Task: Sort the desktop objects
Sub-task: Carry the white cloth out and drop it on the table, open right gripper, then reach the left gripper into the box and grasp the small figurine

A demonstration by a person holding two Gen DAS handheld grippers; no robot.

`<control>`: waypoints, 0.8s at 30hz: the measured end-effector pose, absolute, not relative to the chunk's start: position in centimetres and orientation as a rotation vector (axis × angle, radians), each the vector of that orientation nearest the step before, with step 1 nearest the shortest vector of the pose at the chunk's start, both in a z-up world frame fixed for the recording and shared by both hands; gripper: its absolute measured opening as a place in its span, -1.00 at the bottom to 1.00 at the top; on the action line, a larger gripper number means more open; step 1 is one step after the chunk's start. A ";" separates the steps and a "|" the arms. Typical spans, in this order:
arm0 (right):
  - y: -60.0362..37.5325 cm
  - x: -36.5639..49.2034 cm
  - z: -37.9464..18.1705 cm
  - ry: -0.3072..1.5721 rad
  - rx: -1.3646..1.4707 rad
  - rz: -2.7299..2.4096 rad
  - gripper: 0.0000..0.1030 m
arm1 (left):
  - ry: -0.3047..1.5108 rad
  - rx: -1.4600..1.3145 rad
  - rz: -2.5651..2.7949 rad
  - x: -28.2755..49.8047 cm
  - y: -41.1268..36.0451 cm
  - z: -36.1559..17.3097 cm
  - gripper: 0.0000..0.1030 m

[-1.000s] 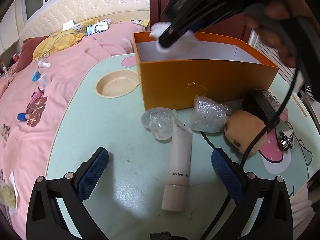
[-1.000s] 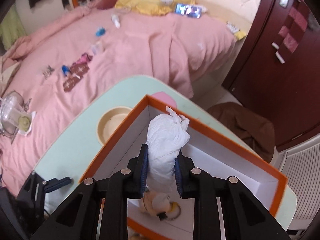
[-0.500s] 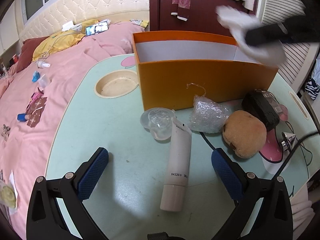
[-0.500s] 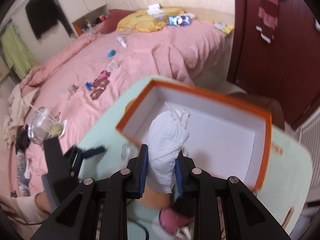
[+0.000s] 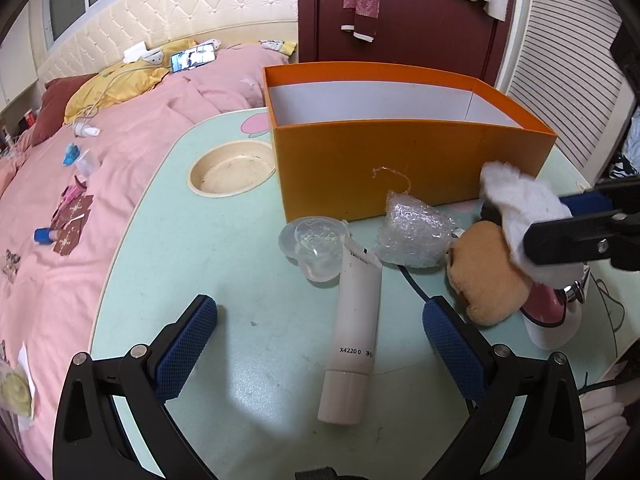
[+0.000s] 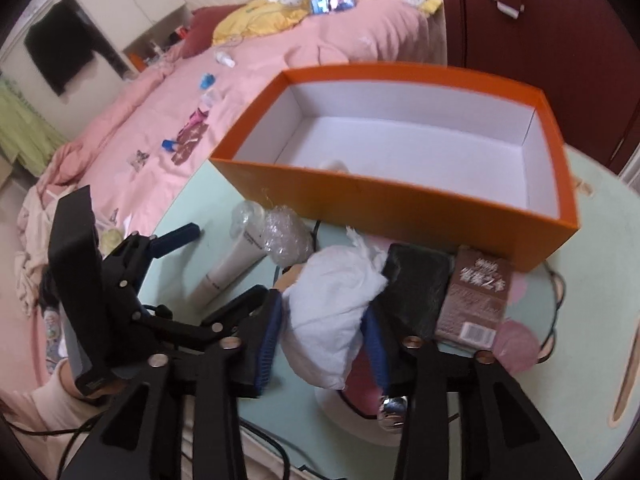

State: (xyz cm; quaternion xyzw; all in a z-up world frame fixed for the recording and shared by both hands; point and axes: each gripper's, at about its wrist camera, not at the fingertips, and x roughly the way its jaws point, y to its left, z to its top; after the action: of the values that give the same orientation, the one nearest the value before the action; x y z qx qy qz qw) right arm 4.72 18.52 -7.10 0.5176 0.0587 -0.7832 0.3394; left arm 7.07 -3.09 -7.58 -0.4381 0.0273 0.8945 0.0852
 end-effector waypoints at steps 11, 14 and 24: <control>24.1 5.0 -4.9 0.003 1.097 -2.299 0.09 | 0.040 -1.280 2.697 7.3 -4.7 -5.2 0.99; 25.7 5.1 -5.4 -0.088 1.054 -2.329 0.10 | 0.042 -1.200 2.714 7.2 -5.3 -2.4 0.99; 27.6 5.3 -7.2 -0.280 0.997 -2.280 0.10 | 0.276 -1.203 2.414 -0.1 -2.6 5.6 0.85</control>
State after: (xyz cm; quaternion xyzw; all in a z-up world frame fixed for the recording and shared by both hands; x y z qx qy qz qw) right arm 5.29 27.55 -7.21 0.3781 -0.1060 -0.8647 0.3132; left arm -0.13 -2.65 5.59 -0.4335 0.0993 0.8698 0.2137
